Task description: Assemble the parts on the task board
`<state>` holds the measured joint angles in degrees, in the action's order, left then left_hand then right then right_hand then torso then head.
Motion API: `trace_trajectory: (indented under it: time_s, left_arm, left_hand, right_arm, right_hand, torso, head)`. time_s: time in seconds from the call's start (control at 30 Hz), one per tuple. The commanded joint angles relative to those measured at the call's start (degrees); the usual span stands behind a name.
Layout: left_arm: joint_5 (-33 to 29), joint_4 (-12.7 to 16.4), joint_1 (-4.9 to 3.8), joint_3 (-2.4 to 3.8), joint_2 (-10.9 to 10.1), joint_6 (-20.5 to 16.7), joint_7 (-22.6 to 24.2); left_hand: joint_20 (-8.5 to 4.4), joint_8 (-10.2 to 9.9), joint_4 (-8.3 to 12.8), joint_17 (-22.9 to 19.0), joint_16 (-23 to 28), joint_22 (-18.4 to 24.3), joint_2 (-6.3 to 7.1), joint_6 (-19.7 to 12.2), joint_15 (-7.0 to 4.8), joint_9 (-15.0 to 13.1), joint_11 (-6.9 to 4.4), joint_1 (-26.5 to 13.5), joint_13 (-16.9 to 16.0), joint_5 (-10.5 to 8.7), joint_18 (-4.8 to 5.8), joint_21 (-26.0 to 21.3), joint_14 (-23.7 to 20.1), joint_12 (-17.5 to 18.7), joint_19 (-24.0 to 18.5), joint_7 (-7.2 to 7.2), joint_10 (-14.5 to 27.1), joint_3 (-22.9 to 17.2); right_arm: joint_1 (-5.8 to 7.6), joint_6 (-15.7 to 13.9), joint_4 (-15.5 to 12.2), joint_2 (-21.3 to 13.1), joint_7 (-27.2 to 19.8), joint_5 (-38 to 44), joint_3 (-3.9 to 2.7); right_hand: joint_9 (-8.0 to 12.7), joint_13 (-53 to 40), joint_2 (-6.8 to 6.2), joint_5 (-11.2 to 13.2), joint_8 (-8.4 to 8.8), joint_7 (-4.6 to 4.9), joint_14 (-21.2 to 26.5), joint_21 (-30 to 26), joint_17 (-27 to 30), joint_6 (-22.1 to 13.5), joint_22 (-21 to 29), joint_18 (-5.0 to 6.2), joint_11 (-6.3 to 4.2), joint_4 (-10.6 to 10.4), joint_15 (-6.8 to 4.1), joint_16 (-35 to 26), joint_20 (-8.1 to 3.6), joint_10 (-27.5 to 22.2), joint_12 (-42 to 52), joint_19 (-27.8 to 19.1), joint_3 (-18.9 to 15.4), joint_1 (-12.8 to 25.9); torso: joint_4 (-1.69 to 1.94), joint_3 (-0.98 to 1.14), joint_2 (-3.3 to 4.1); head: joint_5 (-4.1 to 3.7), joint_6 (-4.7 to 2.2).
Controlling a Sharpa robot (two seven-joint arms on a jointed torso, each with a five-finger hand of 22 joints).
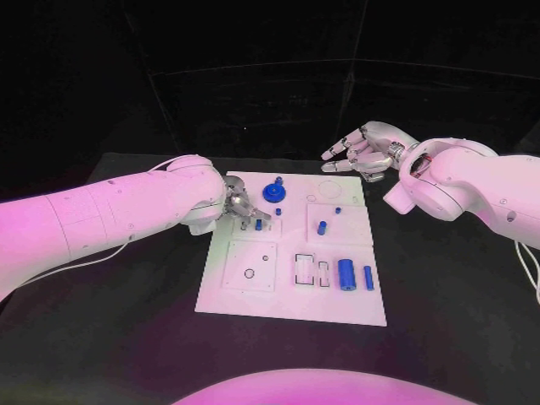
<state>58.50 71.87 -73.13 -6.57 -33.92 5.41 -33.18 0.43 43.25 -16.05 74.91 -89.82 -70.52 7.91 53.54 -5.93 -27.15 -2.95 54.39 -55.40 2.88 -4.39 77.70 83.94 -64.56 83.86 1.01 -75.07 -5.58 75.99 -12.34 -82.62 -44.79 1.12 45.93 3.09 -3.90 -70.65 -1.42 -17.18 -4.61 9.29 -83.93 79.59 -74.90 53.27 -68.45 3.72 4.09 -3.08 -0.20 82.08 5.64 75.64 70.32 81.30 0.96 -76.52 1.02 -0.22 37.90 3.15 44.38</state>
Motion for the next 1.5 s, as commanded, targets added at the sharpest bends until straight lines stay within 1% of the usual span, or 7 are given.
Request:
trace_trajectory:
  time_s: [0.03, 0.23, 0.43, 0.67, 0.93, 1.23, 1.5]
  left_arm:
    - [0.21, 0.76, -0.84, 1.28, -0.69, -1.42, 0.31]
    - [0.03, 1.42, -2.29, 3.61, -1.87, -0.54, 0.95]
    - [-0.16, -1.54, -4.20, 4.45, -1.54, 5.08, 0.68]
    - [0.70, -9.96, -5.24, 4.53, 2.15, 11.59, -0.32]
    - [2.14, -17.51, -4.86, 4.45, 6.06, 12.71, 0.47]
    - [3.41, -22.43, -3.63, 4.33, 9.00, 13.19, 2.08]
    - [4.00, -24.51, -3.04, 3.79, 10.22, 13.75, 2.54]
  left_hand:
    - [-0.40, -0.39, -0.41, 15.09, -0.18, 0.59, -0.19, -0.36, -0.24, 0.07, 0.23, 0.92, 1.11, -0.18, 0.42, -0.56, 6.06, 0.91, 0.11, 0.17, 0.98, 1.42]
    - [-0.18, -0.91, -0.64, 15.09, -0.18, 2.49, -0.81, -1.78, 0.11, 0.30, 0.67, 2.64, 5.07, -0.19, 0.07, -2.04, 6.06, 4.12, -0.57, 0.71, 3.50, 5.23]
    - [0.62, -3.04, -0.14, 15.09, -0.18, 6.23, -3.30, -4.17, 1.03, 1.72, 1.77, 7.01, 8.90, -0.10, -0.61, -4.96, 6.06, 7.09, -1.81, 1.95, 5.78, 6.40]
    - [1.25, -4.72, -0.18, 15.09, -0.18, 6.95, -5.07, -4.88, 1.61, 3.07, 2.40, 8.75, 9.53, 0.01, -0.75, -5.67, 6.06, 7.27, -1.97, 2.70, 6.00, 7.12]
    - [1.39, -4.97, -0.29, 15.09, -0.18, 6.70, -6.08, -4.48, 1.70, 3.47, 2.46, 9.07, 9.25, 0.01, -0.72, -5.56, 6.06, 6.88, -1.83, 2.73, 5.76, 7.40]
    - [1.44, -5.04, -0.34, 15.09, -0.18, 6.09, -6.21, -3.85, 1.67, 3.74, 2.39, 9.06, 8.75, -0.01, -0.63, -5.16, 6.06, 6.30, -1.56, 2.64, 5.29, 8.09]
    - [1.44, -5.11, -0.39, 15.09, -0.18, 6.00, -6.28, -3.72, 1.66, 3.85, 2.38, 8.99, 8.77, -0.01, -0.62, -5.11, 6.06, 6.27, -1.51, 2.62, 5.26, 8.33]
  right_arm:
    - [0.13, 0.36, 0.13, -0.01, -0.28, 0.08, -0.03]
    - [0.12, 0.38, 0.42, 0.12, -0.28, 0.08, -0.03]
    - [0.12, 0.46, 0.62, 0.24, -0.25, 0.08, -0.03]
    - [0.12, 0.48, 0.74, 0.54, -0.26, 0.08, -0.03]
    - [0.11, 0.17, 1.13, 1.00, -0.46, 0.08, -0.02]
    - [0.10, 0.17, 1.12, 1.20, -0.59, 0.08, -0.02]
    - [0.10, 0.18, 1.18, 1.30, -0.59, 0.08, -0.02]
  right_hand:
    - [0.02, 0.05, 0.02, -0.35, -0.32, -0.08, -3.00, -0.19, -1.55, -0.34, 0.05, 0.59, -0.02, 0.05, -0.32, -0.16, -0.20, -0.36, -0.24, -0.36, -0.29, 0.38]
    - [0.02, 0.04, 0.02, -0.35, -0.33, -0.08, -3.01, -0.18, -1.59, -0.35, 0.01, 0.58, -0.02, -0.01, -0.32, -0.15, -0.21, -0.34, -0.21, -0.33, -0.38, 0.47]
    - [0.02, 0.01, 0.04, -0.37, -0.33, -0.08, -3.02, -0.18, -1.59, -0.36, -0.01, 0.57, -0.02, -0.07, -0.32, -0.15, -0.21, -0.30, -0.16, -0.31, -0.44, 0.56]
    - [0.02, 0.07, 0.28, -1.01, -0.36, -0.11, -3.04, -0.22, -1.60, -0.39, 0.02, 0.57, -0.06, -0.13, -0.35, -0.19, -0.23, -0.31, -0.14, -0.29, -0.51, 0.49]
    - [0.02, 0.07, 0.37, -1.28, -0.37, -0.11, -3.05, -0.24, -1.61, -0.40, 0.03, 0.57, -0.06, -0.14, -0.36, -0.20, -0.24, -0.30, -0.11, -0.27, -0.53, 0.44]
    - [0.02, 0.10, 0.50, -1.48, -0.38, -0.11, -3.06, -0.27, -1.62, -0.42, 0.07, 0.58, -0.08, -0.09, -0.37, -0.21, -0.25, -0.32, -0.11, -0.27, -0.49, 0.30]
    - [0.03, 0.13, 0.59, -1.65, -0.38, -0.11, -3.06, -0.29, -1.60, -0.44, 0.08, 0.58, -0.08, -0.05, -0.38, -0.23, -0.26, -0.35, -0.12, -0.26, -0.46, 0.17]
  torso:
    - [0.00, 0.04, -0.03]
    - [-0.07, 0.01, 0.09]
    - [-0.02, 0.04, 0.08]
    - [-0.08, 0.02, 0.20]
    - [-0.19, -0.21, 0.47]
    - [-0.20, -0.18, 0.42]
    - [-0.22, -0.13, 0.39]
  head:
    - [-0.05, -0.19]
    - [-0.10, -0.44]
    - [-0.09, -0.62]
    - [0.19, -0.91]
    - [0.26, -1.15]
    - [0.43, -0.77]
    - [0.43, -0.77]
